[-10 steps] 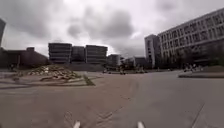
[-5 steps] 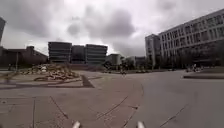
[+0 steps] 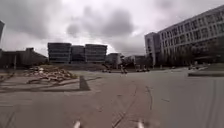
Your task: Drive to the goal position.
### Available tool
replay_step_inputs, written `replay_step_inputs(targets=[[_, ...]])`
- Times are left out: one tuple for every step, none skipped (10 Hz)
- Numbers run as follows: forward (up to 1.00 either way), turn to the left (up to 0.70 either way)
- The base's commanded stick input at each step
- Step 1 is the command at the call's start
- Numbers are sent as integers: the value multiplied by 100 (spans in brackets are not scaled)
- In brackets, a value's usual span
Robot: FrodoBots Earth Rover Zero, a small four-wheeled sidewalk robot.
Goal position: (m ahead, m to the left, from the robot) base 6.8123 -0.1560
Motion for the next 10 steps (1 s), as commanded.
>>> replay_step_inputs(targets=[[100, 0], [100, 0], [100, 0], [100, 0], [100, 0], [100, 0], [100, 0], [100, 0], [100, 0], [100, 0]])
